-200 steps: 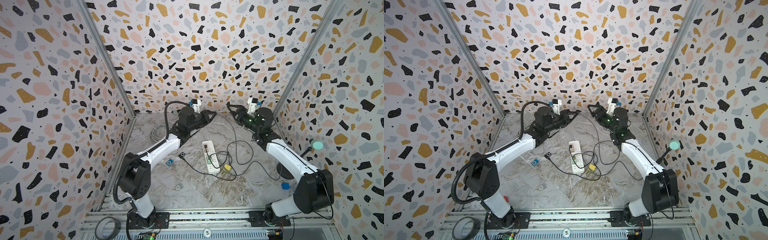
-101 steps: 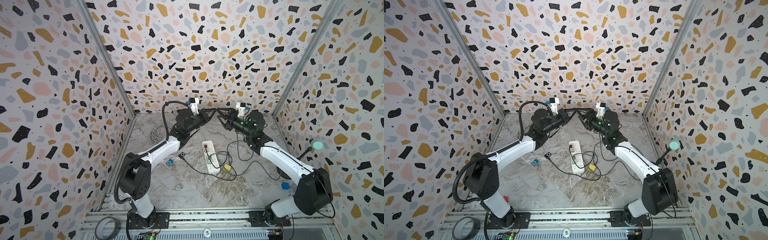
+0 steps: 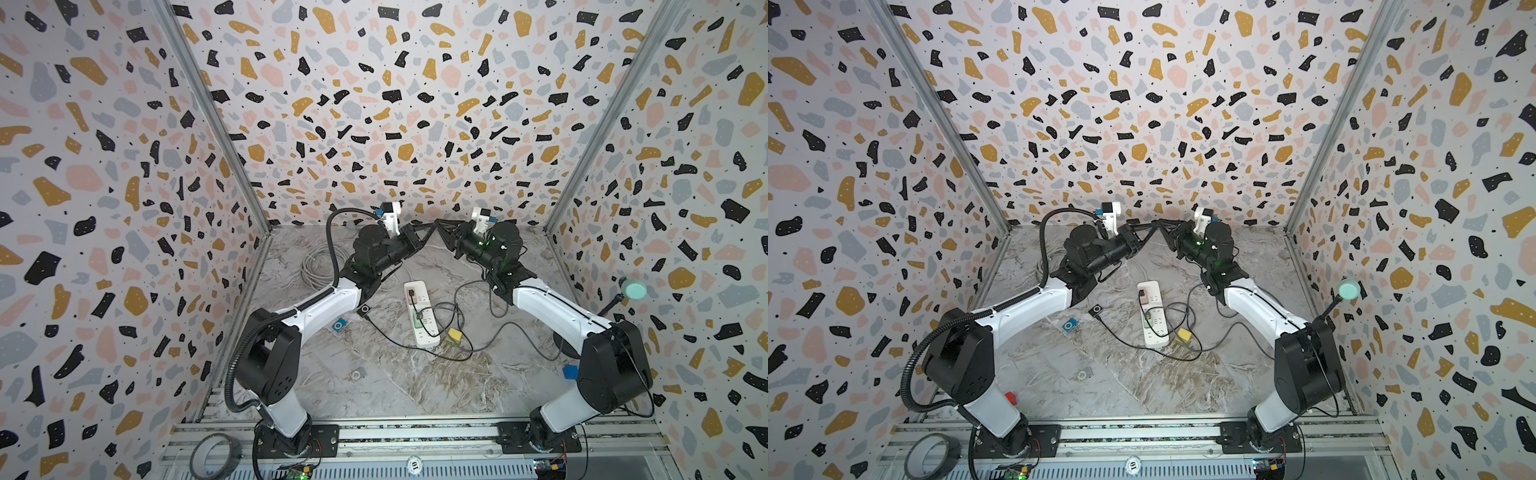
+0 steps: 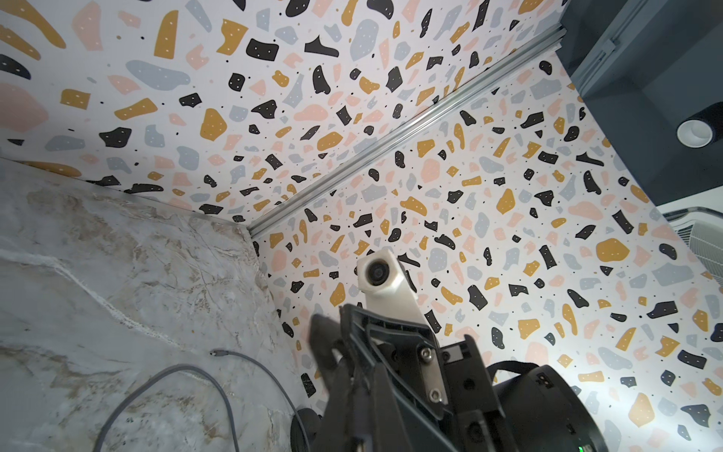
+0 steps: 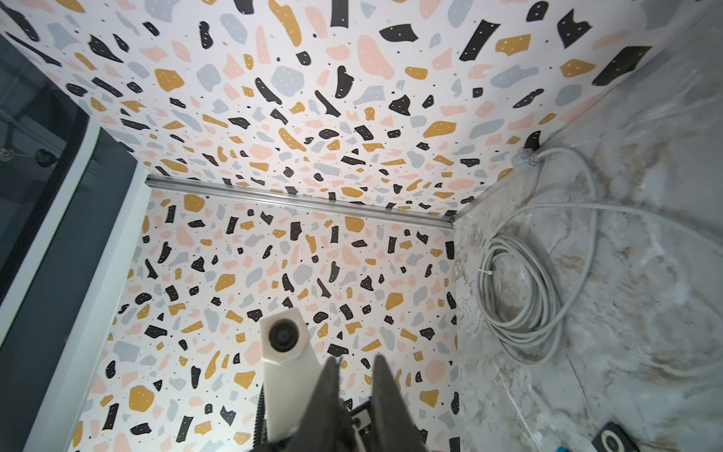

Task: Charge mp3
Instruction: Pick up the charging cable from the center of the board.

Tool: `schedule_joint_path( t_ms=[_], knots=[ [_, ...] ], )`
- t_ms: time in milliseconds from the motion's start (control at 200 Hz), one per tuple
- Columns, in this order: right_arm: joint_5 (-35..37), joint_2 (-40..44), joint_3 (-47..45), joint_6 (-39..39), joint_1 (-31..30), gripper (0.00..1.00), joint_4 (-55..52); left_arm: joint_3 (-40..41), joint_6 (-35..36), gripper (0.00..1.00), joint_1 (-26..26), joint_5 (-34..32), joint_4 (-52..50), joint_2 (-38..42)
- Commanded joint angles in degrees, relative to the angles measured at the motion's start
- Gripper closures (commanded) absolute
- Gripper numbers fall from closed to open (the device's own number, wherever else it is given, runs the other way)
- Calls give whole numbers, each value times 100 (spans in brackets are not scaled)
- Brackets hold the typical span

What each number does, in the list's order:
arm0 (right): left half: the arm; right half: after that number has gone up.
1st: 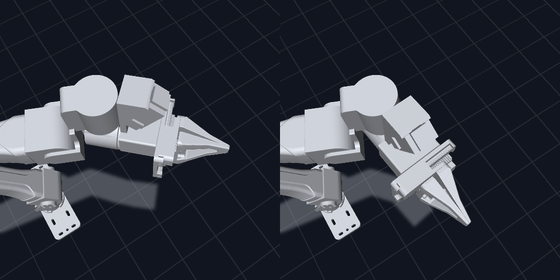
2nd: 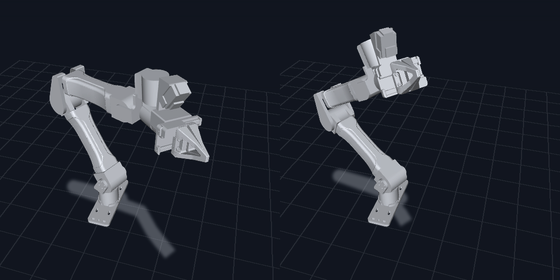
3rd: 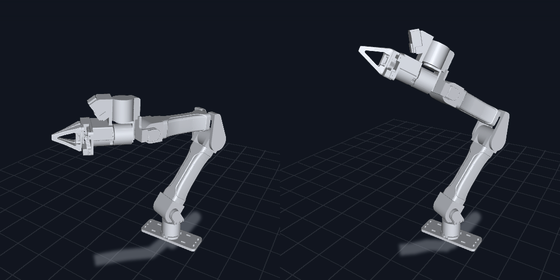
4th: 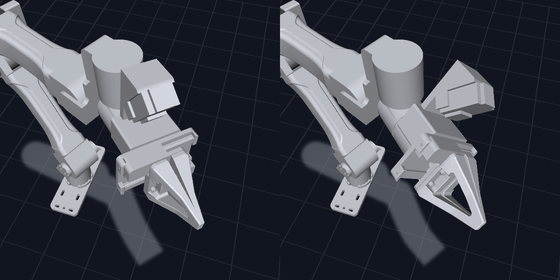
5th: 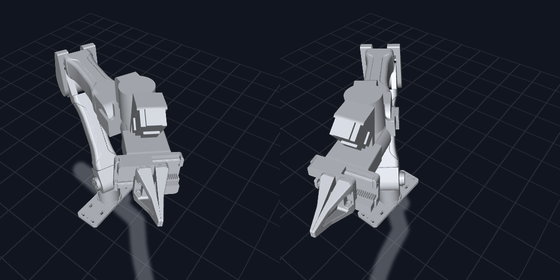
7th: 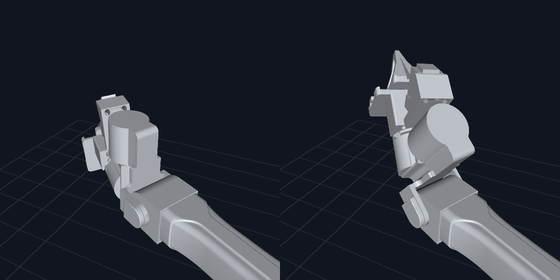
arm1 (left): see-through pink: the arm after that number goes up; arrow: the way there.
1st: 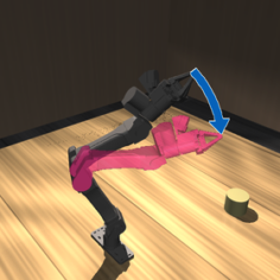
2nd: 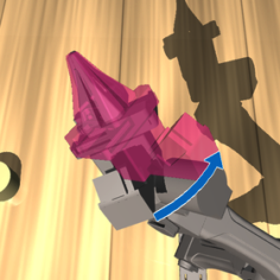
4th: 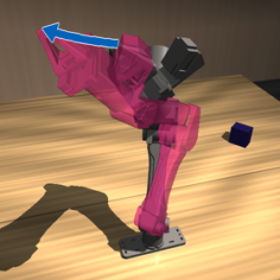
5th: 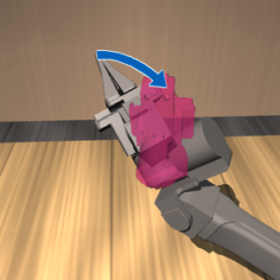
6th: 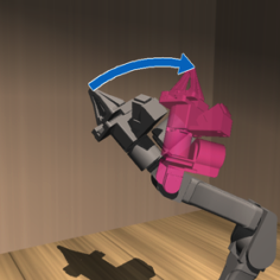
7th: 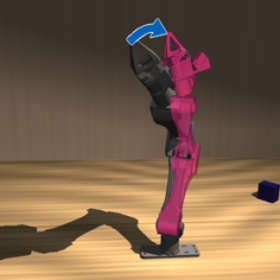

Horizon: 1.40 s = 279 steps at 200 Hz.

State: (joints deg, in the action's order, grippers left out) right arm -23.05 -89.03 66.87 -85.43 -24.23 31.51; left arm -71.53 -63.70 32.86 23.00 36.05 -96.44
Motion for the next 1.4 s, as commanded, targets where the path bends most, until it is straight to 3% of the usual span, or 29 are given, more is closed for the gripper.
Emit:
schedule_joint_path(
  t_ms=[0,70,145,200,245,370,531,811,1231,1392],
  knots=[
    [107,215,57,-4,14,100,-108,27,19,100,54,91,601,161],
    [108,283,-44,-16,15,100,-94,87,-84,98,54,108,783,169],
    [188,403,-233,-36,26,100,19,92,-90,55,8,30,696,248],
    [240,496,-324,9,40,100,51,144,-153,41,-65,-91,606,361],
    [280,564,-382,64,65,100,57,234,-303,36,-127,-137,676,447],
    [318,655,-415,201,85,100,128,406,-709,37,-184,88,1123,531],
    [327,686,-335,402,87,100,88,508,-906,47,-180,506,1450,521],
    [292,650,-246,505,33,100,172,29,-8,49,-127,1092,30,321],
    [242,591,-94,742,-81,100,217,-261,-85,48,-78,1122,-263,7],
    [239,600,-103,819,-115,100,237,-274,-243,52,-78,1048,-102,-32]
  ],
)
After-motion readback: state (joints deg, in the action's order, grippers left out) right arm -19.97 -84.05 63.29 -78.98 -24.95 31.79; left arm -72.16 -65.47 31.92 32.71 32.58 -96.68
